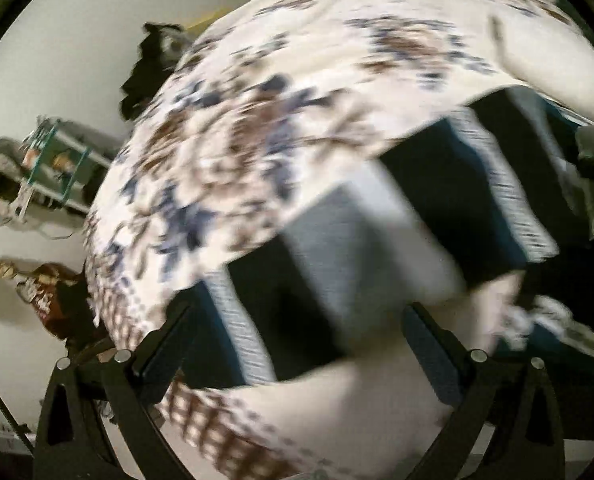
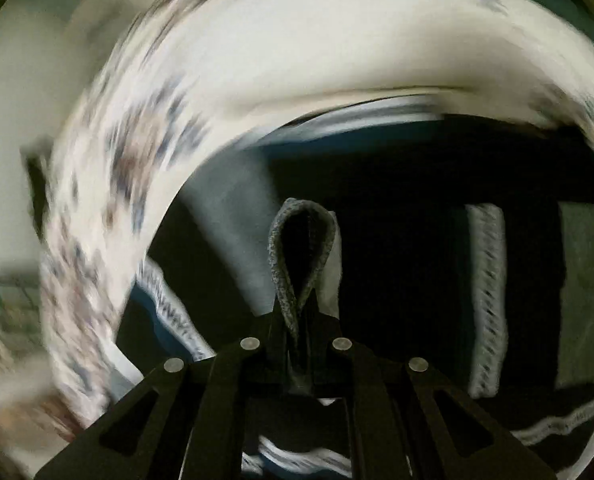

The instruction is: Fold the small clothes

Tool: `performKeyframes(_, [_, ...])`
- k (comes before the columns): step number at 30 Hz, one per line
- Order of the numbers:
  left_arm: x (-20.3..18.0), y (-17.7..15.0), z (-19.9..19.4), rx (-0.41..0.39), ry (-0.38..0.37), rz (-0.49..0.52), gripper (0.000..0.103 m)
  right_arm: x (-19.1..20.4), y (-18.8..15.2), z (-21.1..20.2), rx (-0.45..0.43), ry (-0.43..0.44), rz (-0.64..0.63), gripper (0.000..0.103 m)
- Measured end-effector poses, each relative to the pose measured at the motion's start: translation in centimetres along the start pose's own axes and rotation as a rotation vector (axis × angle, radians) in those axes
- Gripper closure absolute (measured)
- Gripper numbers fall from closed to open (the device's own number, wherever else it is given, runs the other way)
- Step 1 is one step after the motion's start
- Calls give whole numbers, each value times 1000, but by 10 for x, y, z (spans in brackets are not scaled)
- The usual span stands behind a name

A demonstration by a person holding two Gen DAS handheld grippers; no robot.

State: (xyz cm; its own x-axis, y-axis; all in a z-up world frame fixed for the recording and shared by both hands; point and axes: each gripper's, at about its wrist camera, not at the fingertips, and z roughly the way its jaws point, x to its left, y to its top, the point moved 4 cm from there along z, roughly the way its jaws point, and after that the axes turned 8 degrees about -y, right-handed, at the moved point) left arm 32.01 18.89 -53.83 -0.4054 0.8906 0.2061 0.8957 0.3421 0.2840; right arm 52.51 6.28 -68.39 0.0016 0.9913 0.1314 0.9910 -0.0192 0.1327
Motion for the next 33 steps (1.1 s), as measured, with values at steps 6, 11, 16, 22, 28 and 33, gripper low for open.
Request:
performKeyframes(6, [58, -7, 26, 29, -2, -74, 0, 35, -15, 36, 56, -128, -70, 96])
performKeyframes(11, [105, -14, 31, 44, -96, -155, 0, -7, -28, -4, 116, 95, 42, 36])
performKeyframes(16, [148, -33, 41, 96, -176, -247, 0, -72, -58, -57, 93, 113, 214, 29])
performKeyframes(22, [179, -77, 95, 229, -356, -459, 0, -137, -108, -58, 129, -10, 358, 28])
performKeyframes(28, [164, -78, 123, 222, -413, -514, 8, -144, -135, -31, 197, -74, 360, 28])
performKeyframes(33, [135, -46, 101, 132, -471, -391, 94, -126, -148, -20, 230, -122, 298, 28])
